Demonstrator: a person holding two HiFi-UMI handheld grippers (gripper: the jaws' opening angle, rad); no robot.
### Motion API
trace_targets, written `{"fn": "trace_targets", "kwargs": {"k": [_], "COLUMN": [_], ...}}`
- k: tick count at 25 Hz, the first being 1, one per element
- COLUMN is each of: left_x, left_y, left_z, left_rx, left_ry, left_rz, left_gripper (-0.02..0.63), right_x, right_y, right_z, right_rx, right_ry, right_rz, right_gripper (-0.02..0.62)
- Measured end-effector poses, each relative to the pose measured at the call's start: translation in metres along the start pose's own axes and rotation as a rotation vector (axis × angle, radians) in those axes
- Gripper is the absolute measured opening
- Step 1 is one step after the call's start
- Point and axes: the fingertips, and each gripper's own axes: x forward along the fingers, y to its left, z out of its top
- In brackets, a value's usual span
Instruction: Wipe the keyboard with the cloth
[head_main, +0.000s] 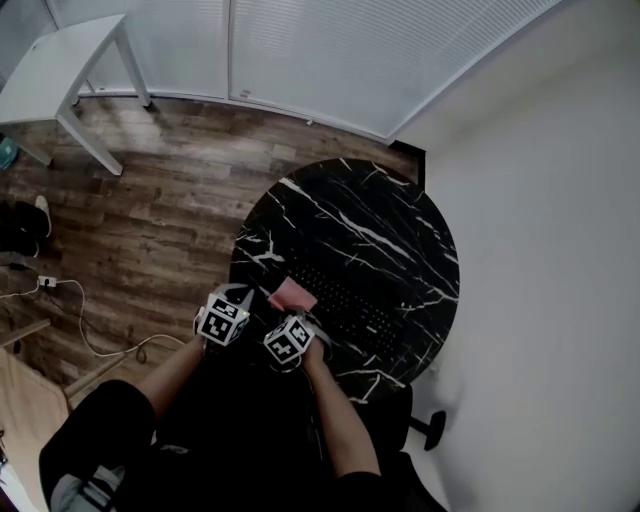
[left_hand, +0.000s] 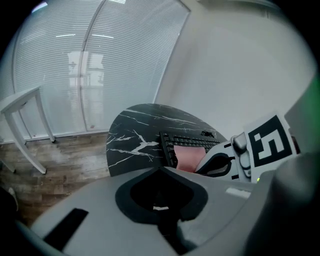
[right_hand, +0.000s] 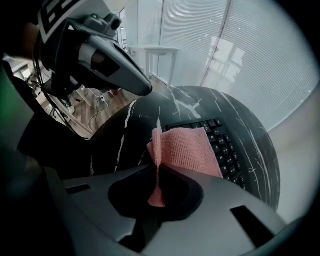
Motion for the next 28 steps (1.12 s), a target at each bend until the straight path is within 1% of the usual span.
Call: {"fn": "trace_targets", "kwargs": {"k": [2, 3, 7, 11, 14, 17, 21, 23, 25, 28], "left_x": [-0.012, -0.018, -0.039, -0.055, -0.07, -0.098, -0.135, -0.149, -0.164, -0.183], "left_y": [-0.006, -0.01, -0.027, -0.054, -0.078, -0.109, -0.156, -0.175, -0.195, -0.227], "left_z": [-0.006, -0.008, -0.001, 0.014, 0.031, 0.056, 0.067, 0.076, 0.083, 0.088], "left_rx": [-0.006, -0.008, 0.006, 0.048, 0.126, 0.215, 0.273, 0.268, 0.262, 0.299], "left_ry": [-0.005, -0.012, -0.075, -0.182, -0.277, -0.359, -0.416, -0.46, -0.506, -0.551], "left_rz": [0.01, 0.016, 0.041, 0.046, 0.054, 0.058, 0.008, -0.011, -0.036, -0.082], "left_gripper": [-0.003, -0.003, -0.003, -0.003, -0.003, -0.003, -0.003, -0.003, -0.003, -0.003], "right_x": [0.0, -0.003, -0.046, -0.103, -0.153, -0.209, -0.283, -0.31, -0.328, -0.355], "right_y": [-0.002, -0.005, -0.026, -0.04, -0.051, -0.054, -0.038, -0.031, -0.019, -0.003], "right_z": [0.001, 0.003, 0.019, 0.013, 0.001, -0.013, -0.05, -0.075, -0.095, -0.108], "right_rx": [0.04, 0.083, 0.328, 0.546, 0.655, 0.694, 0.697, 0.731, 0.763, 0.746], "right_ry": [-0.063, -0.113, -0.359, -0.578, -0.711, -0.783, -0.828, -0.843, -0.846, -0.88], "right_rz": [-0.061, -0.096, -0.204, -0.296, -0.389, -0.506, -0.644, -0.683, -0.699, -0.753], "right_gripper": [0.009, 0.009, 0.009, 0.009, 0.009, 0.009, 0.009, 0.009, 0.009, 0.009]}}
